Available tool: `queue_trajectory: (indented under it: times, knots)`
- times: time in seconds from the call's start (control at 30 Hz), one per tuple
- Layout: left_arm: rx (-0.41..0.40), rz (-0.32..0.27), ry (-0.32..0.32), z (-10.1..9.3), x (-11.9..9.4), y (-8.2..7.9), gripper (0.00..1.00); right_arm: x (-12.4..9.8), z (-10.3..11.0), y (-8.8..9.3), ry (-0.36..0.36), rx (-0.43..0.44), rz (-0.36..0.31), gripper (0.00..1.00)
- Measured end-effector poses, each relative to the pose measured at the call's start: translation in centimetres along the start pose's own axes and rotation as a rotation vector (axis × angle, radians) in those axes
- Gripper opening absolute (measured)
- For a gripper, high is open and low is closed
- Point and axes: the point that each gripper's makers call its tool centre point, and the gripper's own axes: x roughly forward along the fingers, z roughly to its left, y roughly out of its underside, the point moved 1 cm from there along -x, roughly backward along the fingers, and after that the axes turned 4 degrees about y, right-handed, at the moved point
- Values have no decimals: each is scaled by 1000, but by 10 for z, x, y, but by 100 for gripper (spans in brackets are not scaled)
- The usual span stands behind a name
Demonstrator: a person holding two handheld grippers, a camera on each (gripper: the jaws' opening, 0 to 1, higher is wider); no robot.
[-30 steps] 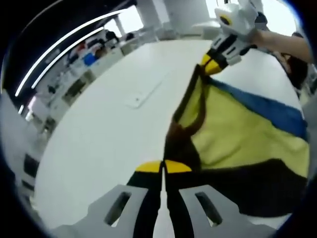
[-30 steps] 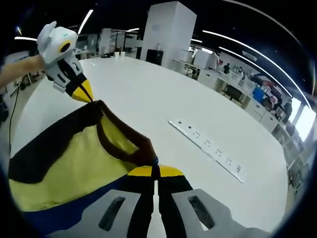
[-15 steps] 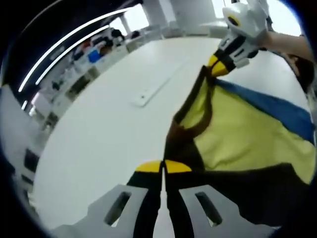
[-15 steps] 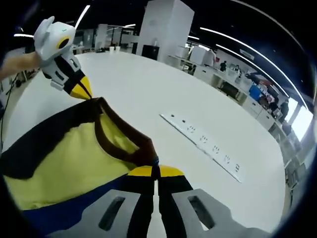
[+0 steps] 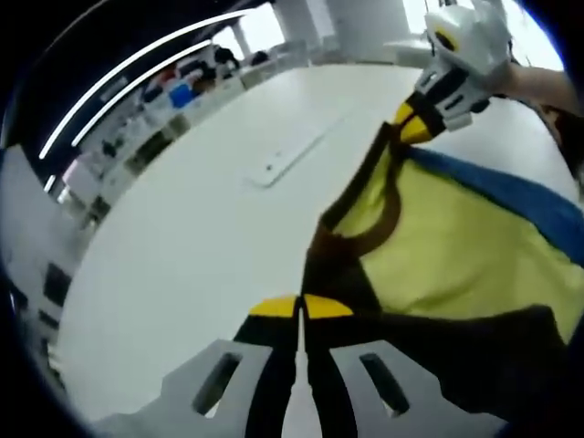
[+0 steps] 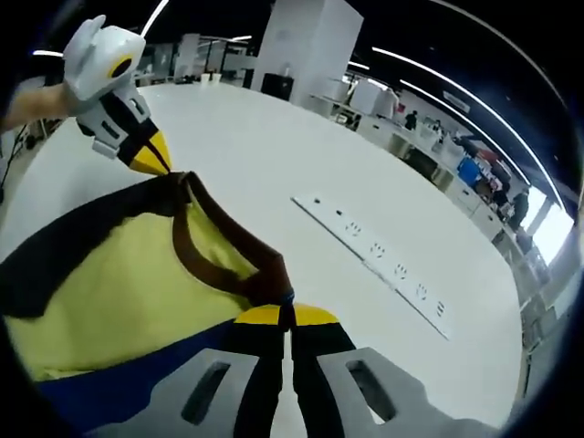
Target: Fold the garment on the visible template until the final outline fits inside the template.
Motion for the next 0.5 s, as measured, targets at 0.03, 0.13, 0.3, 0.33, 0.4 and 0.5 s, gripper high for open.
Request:
queue_trajectory:
  times: [0.03, 0.13, 0.3, 0.33, 0.4, 0.5]
  knots:
    - [0, 0, 0, 0, 1, 0, 0, 0, 0, -1, 0, 1, -2, 2]
    - [9, 2, -2, 2, 3, 2, 0, 1, 0, -2, 5, 2, -9, 2]
    - [5, -1, 7, 5, 7, 2, 0, -2, 2, -5, 14, 22, -21, 4]
    - [7, -3, 5, 6, 7, 0, 0, -3, 1, -7, 22, 23, -30, 4]
    - [13, -10, 0, 8, 7, -2, 0, -4, -1, -10, 34, 27, -50, 6]
    - [16, -16, -10, 10, 8, -3, 0, -8, 0, -14, 40, 33, -59, 10]
